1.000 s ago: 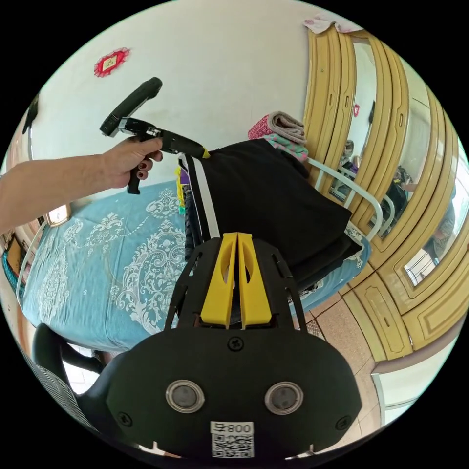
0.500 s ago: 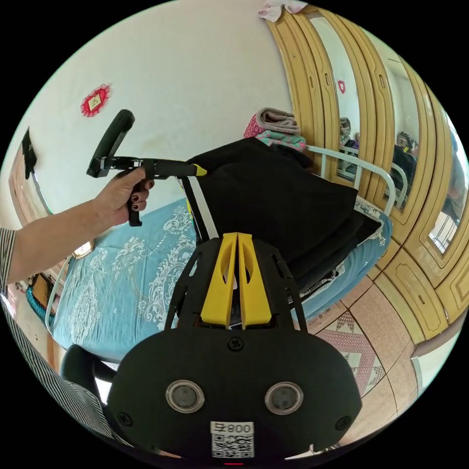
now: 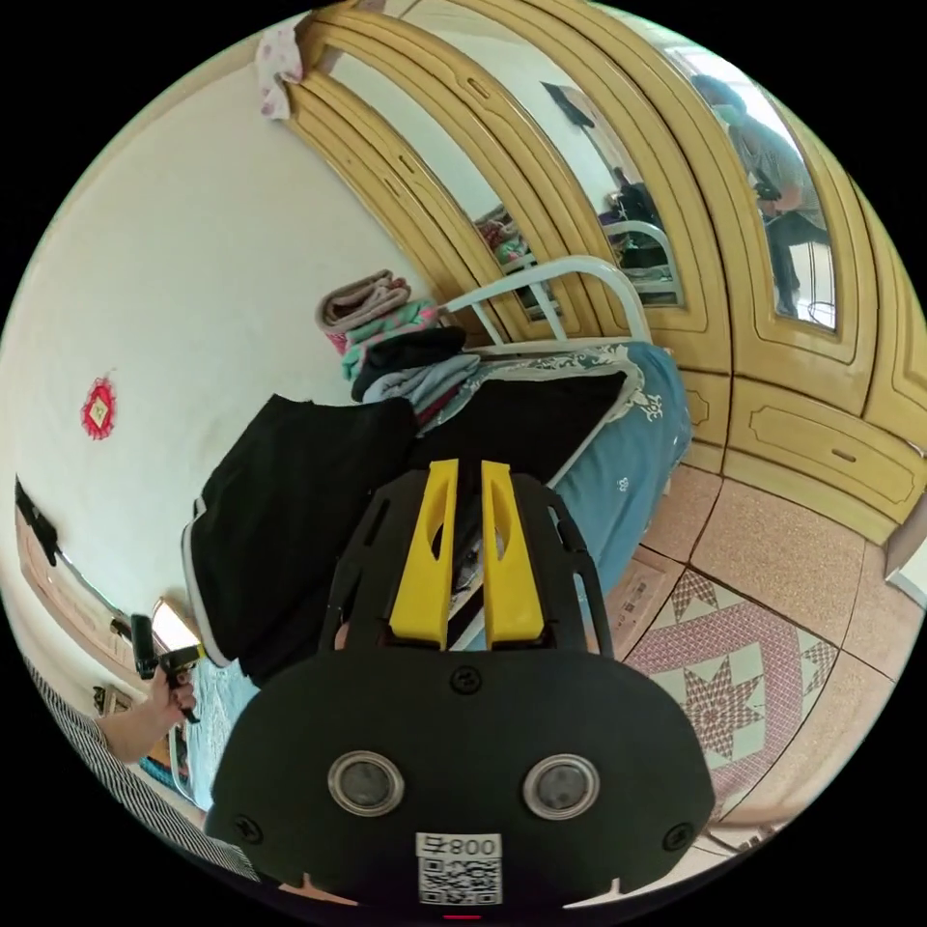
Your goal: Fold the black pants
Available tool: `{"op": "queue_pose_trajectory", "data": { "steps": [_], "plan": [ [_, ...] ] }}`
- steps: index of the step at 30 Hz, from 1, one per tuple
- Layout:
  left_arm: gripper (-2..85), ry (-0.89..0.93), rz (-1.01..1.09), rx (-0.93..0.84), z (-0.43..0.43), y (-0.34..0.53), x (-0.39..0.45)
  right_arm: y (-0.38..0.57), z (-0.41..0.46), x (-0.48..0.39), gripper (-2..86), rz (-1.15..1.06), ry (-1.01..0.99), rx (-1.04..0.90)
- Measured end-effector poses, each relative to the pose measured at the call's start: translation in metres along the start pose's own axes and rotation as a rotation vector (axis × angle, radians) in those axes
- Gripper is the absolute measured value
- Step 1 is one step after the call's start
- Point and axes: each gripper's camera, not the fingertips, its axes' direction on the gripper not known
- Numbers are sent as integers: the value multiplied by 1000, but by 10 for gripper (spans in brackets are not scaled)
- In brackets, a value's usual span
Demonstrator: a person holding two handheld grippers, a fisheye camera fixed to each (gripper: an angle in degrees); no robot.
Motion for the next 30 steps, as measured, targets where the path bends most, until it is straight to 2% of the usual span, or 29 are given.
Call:
{"op": "queue_pose_trajectory", "data": {
  "steps": [5,7,12,13,20,25,30],
  "plan": [
    [2,29,-189,-10,-8,45,-43,-57,59,6,78,-77,117,-156],
    [2,43,-232,10,-12,55,-54,-80,93,3,84,-143,245,-267],
    [2,23,-276,-18,-18,75,-72,-100,151,7,97,-175,403,-487],
    [2,15,-276,-39,-19,79,-74,-101,152,7,87,-180,408,-458],
    [1,20,-265,-99,-29,107,-81,-120,130,18,28,-103,277,-426],
    [1,13,-240,-105,-50,128,-78,-147,68,33,17,90,-36,-243],
    [1,36,-233,-94,-75,156,-72,-177,7,10,13,97,-225,-97]
  ]
}}
